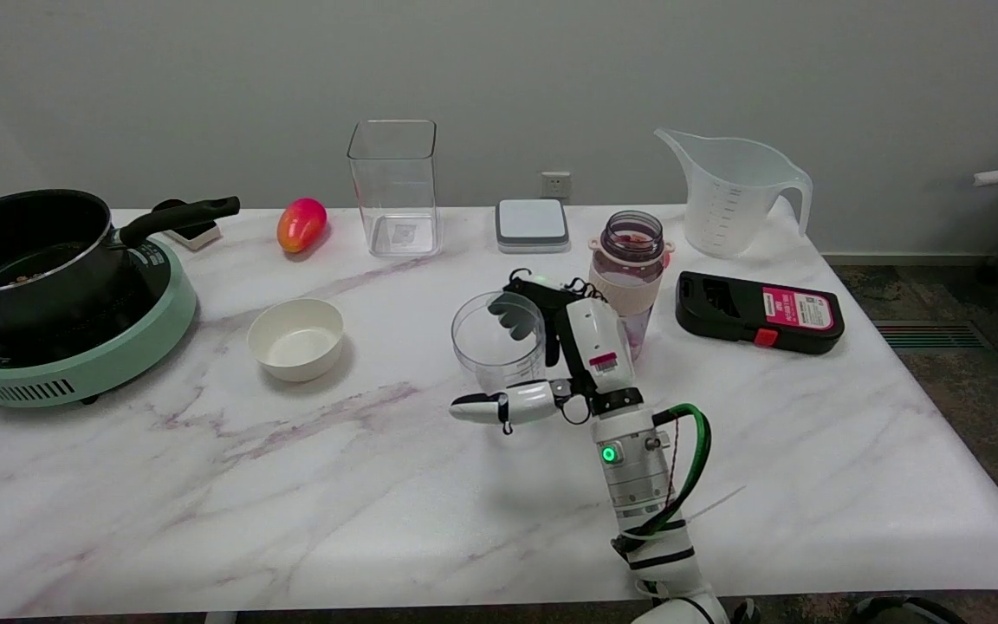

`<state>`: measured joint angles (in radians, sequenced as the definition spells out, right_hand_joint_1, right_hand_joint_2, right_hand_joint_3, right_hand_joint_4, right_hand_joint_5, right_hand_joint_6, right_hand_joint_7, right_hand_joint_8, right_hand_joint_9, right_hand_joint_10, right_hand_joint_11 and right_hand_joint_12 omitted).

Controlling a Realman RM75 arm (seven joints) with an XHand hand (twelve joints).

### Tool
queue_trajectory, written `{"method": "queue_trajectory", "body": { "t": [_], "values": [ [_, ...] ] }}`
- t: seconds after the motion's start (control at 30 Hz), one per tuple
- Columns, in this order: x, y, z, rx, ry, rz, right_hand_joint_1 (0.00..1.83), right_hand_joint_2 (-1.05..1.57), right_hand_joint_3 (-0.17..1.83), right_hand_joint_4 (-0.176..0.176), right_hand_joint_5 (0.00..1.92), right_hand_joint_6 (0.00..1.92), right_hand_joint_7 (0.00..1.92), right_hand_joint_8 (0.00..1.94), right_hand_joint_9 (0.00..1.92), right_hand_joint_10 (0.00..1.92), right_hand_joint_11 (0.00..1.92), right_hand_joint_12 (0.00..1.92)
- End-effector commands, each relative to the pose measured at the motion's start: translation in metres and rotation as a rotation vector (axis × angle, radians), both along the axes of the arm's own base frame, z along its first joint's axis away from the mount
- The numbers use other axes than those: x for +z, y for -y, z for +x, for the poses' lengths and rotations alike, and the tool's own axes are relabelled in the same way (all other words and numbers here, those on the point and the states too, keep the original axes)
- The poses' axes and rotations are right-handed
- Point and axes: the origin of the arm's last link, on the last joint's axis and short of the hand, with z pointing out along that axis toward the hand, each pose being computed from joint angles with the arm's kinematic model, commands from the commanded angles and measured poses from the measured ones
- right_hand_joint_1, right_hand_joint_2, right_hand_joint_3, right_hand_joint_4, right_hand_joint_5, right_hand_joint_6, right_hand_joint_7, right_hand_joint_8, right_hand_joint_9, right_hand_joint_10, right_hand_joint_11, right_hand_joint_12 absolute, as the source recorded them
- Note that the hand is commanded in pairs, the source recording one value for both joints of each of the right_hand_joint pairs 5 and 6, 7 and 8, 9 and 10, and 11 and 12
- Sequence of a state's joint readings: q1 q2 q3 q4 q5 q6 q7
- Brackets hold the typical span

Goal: Place the measuring cup onto the table.

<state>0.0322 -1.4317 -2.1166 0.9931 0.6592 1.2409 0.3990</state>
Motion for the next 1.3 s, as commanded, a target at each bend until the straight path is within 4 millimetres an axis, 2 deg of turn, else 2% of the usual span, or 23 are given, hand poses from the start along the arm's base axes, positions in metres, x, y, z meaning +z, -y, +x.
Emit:
{"method": "queue_trajectory", "body": {
  "t": [0.03, 0.43, 0.67, 1.3],
  "values": [
    [-0.011, -0.009, -0.006, 0.007, 0.007, 0.022, 1.25, 1.57, 0.21, 0.0, 1.92, 1.92, 1.89, 1.89, 1.71, 1.71, 1.51, 1.51],
    [-0.013, -0.008, -0.003, -0.008, 0.054, 0.041, 1.23, 1.57, 0.22, 0.0, 1.92, 1.92, 1.88, 1.88, 1.7, 1.7, 1.5, 1.5],
    [-0.008, -0.005, 0.001, -0.029, 0.078, 0.055, 1.19, 1.54, 0.25, 0.0, 1.87, 1.87, 1.85, 1.85, 1.67, 1.67, 1.48, 1.48],
    [-0.001, -0.007, -0.011, -0.084, 0.11, 0.057, 1.21, 1.5, 0.28, 0.0, 1.85, 1.85, 1.84, 1.84, 1.66, 1.66, 1.47, 1.47]
  ]
}}
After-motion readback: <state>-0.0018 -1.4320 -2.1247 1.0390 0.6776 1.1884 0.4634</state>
